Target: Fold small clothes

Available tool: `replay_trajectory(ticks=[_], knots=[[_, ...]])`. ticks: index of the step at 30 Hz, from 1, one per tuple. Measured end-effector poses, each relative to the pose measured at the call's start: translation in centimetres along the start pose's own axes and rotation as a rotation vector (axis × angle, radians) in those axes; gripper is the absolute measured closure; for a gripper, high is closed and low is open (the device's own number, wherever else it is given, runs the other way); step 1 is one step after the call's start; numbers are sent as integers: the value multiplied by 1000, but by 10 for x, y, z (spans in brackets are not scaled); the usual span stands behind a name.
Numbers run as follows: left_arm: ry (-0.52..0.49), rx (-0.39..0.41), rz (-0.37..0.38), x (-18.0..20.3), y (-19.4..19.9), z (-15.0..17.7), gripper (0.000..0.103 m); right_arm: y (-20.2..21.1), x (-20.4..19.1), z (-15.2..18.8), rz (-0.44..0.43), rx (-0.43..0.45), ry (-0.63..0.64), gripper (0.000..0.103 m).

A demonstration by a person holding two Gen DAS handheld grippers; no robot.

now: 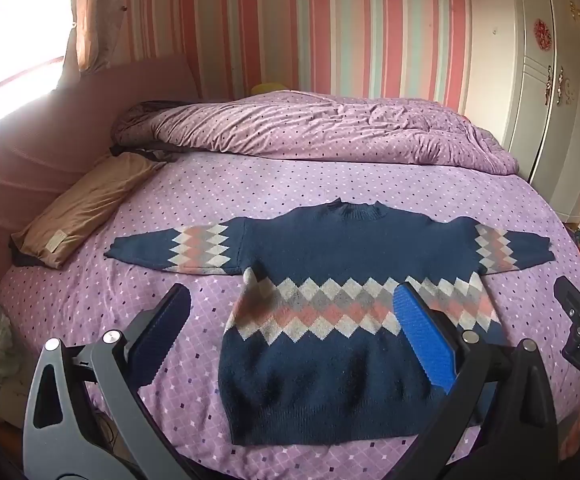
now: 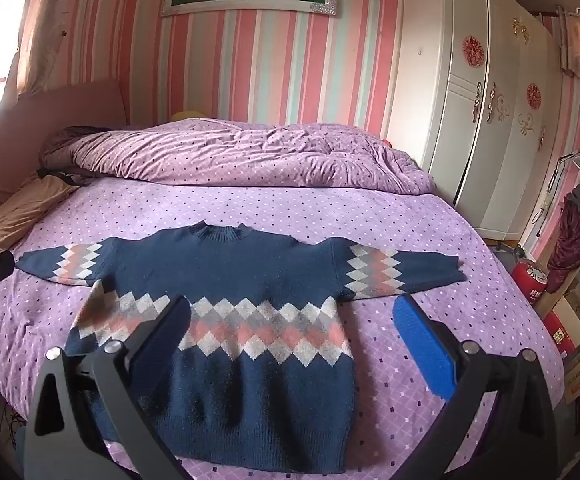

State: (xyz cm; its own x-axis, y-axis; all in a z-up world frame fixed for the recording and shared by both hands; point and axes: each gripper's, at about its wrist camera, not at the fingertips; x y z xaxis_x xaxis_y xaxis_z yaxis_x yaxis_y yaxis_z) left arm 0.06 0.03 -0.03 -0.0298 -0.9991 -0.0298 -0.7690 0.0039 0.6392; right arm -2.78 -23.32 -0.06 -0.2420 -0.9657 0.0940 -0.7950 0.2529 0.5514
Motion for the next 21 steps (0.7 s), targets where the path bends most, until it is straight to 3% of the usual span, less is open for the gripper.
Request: replay_trajectory(ticks=[21], knots=[[-15, 11, -12, 2, 5, -7, 3, 0, 0, 0, -6, -3, -2, 1]])
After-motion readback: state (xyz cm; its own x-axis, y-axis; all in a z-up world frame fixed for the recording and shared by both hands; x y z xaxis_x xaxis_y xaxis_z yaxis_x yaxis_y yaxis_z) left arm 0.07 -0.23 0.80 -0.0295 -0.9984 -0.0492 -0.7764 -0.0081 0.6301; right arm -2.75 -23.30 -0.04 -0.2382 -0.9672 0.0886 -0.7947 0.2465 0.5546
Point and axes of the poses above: each gripper's, at about its wrist camera, not at the fingertips, and y roughly against the way its jaws point, x to its right, z to its underside, and after that the axes turned 2 degrees about -x, right-handed
